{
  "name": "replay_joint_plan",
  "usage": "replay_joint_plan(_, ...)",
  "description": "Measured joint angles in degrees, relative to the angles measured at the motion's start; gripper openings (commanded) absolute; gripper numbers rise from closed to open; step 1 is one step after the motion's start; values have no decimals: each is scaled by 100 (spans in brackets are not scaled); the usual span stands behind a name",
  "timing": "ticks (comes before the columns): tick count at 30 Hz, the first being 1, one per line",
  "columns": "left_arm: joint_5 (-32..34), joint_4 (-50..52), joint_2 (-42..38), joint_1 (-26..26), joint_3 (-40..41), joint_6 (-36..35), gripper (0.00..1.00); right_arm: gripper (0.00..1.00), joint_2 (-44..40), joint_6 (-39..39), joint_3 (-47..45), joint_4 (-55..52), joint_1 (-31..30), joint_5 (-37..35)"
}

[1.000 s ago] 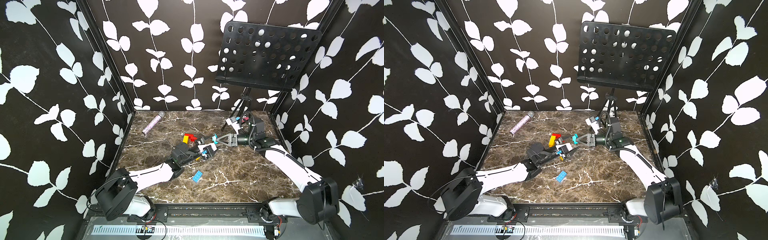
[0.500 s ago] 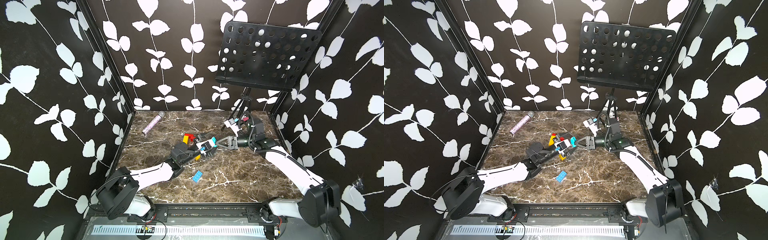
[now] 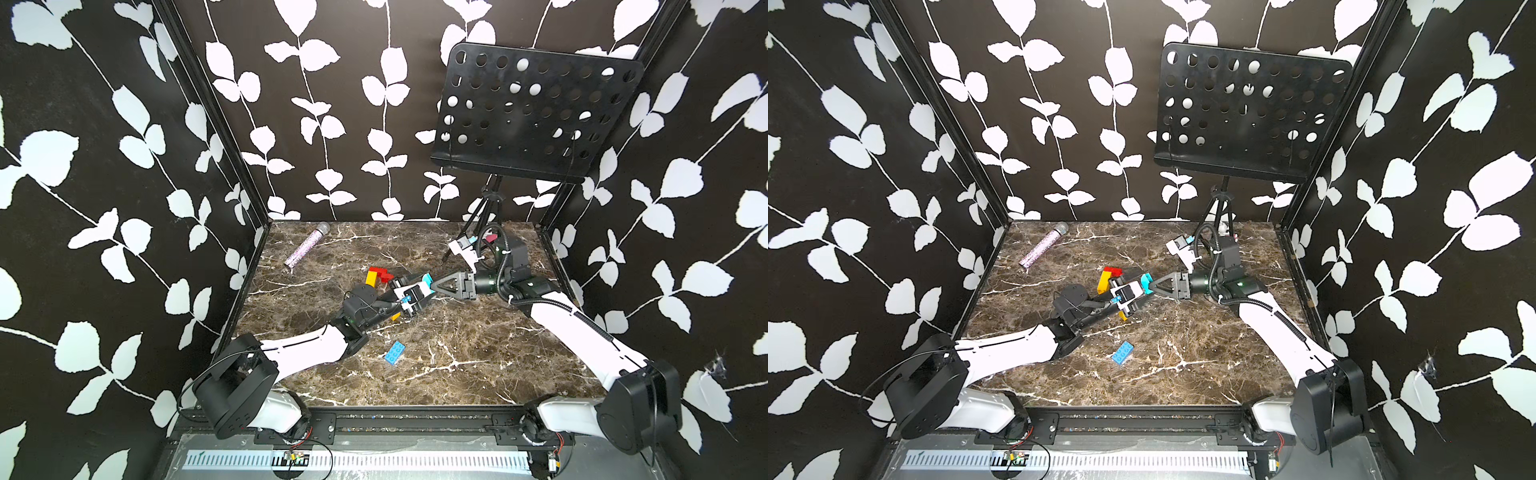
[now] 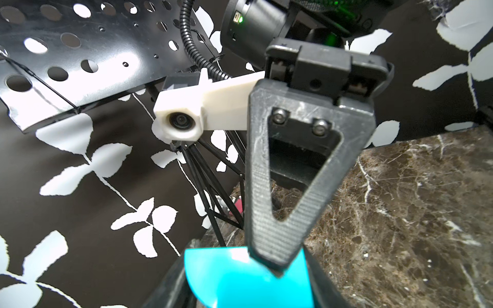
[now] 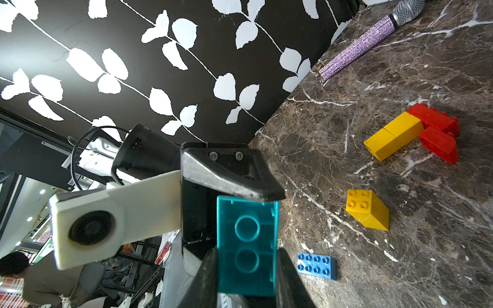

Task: Assemble the letter r with lego
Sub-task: Pick up the lego brick from the center of the board, then place the lego brick at the center of the board.

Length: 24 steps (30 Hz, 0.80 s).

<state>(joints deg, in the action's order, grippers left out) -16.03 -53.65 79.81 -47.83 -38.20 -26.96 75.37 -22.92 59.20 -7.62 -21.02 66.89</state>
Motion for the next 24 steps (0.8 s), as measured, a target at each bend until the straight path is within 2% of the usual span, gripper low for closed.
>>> replay_joint_plan(3,7,59,0,0,7,9,52,15,55,0,0,4,0,2)
replay_joint_plan(5,61,61,-15,0,57,28,50,16,109,2,0,9,0,13)
replay_joint_plan(8,131,101,-109,0,157,39,48,27,179,7,0,11,-35,44)
replay_joint_plan(11,175,269,-219,0,181,37,47,33,210,0,0,7,-63,44)
replay_joint_plan(13,208,435,-306,-4,181,42,47,43,212,-28,-2,-2,-63,39)
replay_joint_plan(15,264,811,-452,0,164,46,47,49,201,-48,-31,52,-4,-101)
replay_joint_plan(20,455,2575,-715,4,-549,138,47,52,-63,-592,-658,584,901,-597)
replay_joint_plan(24,605,3722,-761,4,-1025,426,47,54,-514,-656,-881,479,1552,-1193)
